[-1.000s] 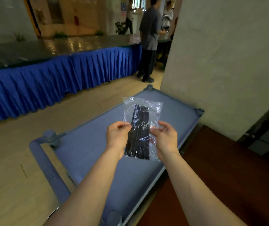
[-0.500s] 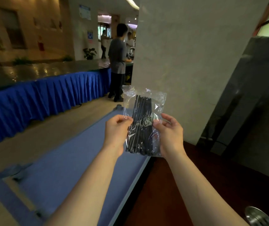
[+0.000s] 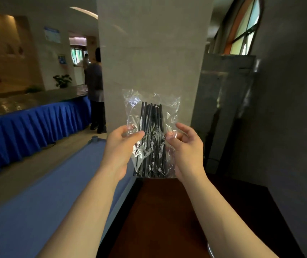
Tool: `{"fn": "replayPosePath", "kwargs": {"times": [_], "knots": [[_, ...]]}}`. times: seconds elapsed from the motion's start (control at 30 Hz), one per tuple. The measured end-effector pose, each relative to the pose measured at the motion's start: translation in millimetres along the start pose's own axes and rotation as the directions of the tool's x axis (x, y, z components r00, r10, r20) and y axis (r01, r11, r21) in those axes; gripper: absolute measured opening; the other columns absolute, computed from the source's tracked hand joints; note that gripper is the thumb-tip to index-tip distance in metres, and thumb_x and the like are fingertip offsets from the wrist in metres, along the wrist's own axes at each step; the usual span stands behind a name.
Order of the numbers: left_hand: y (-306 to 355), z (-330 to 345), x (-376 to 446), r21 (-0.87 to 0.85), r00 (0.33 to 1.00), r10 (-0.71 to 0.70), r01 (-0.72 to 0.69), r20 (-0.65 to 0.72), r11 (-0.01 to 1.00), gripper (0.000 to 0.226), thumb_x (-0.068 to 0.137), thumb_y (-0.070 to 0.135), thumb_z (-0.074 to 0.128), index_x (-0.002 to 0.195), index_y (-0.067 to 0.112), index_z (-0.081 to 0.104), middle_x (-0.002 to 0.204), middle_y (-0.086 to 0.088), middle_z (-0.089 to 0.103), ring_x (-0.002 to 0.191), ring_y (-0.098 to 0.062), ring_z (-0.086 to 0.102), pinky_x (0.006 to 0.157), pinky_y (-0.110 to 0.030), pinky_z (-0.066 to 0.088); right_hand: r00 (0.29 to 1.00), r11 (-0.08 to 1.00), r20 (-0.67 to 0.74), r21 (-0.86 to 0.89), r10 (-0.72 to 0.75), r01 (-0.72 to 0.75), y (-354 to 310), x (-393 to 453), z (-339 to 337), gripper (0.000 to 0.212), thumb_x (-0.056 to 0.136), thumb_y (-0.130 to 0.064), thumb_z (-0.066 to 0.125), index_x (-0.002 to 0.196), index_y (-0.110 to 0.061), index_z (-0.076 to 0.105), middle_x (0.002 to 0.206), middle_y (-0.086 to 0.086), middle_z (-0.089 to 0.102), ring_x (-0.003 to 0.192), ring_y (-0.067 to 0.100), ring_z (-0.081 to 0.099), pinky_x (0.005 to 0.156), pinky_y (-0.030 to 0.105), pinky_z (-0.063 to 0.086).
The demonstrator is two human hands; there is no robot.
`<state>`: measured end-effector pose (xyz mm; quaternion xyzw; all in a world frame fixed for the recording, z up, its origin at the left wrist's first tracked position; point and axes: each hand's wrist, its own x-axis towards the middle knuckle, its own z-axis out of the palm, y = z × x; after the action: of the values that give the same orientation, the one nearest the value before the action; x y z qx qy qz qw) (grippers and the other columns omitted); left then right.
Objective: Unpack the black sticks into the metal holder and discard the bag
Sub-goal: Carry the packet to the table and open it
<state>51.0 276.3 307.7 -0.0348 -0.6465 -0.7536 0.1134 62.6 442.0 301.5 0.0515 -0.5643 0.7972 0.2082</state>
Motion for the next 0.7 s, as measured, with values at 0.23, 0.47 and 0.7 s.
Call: {"fn": "replayPosePath", "kwargs": {"times": [0.23,0.47,0.7], "knots": [[12,74,-30,-0.015,0.99,-0.013,0.016,0.14,1.0,0.07,0.079,0.032,0.083,0.142,0.013,0.057,0.138,-0.006,0.066,0.131,-0.024,0.059,0.116,-0.049,0.039,0.994,0.994,-0.015,0.019,-0.109,0.109,-35,-5,-70,0.043,0.088,0.004,0.068,0.122,-0.022,0.062,0.078,-0.004,0.07,0.091,0.015,0.075,0.07,0.02,0.057],[14,130,-49,0.017,0.974,-0.013,0.009,0.224,1.0,0.04,0.088,0.015,0.077,0.127,0.014,0.067,0.119,-0.003,0.077,0.116,-0.021,0.07,0.111,-0.049,0.046,0.985,0.987,-0.072,0.005,-0.158,0.159,-58,-8,-125,0.045,0.083,-0.002,0.07,0.121,-0.027,0.064,0.084,-0.002,0.072,0.097,0.022,0.074,0.084,0.037,0.06],[16,164,-48,-0.011,0.92,0.015,-0.012,0.391,1.0,0.031,0.09,0.005,0.072,0.119,0.012,0.07,0.109,-0.005,0.08,0.107,-0.022,0.075,0.098,-0.041,0.055,0.967,0.981,-0.169,-0.078,-0.19,0.178,-73,-13,-158,0.047,0.079,-0.01,0.071,0.12,-0.03,0.061,0.087,-0.005,0.073,0.09,0.012,0.072,0.089,0.041,0.057]]}}
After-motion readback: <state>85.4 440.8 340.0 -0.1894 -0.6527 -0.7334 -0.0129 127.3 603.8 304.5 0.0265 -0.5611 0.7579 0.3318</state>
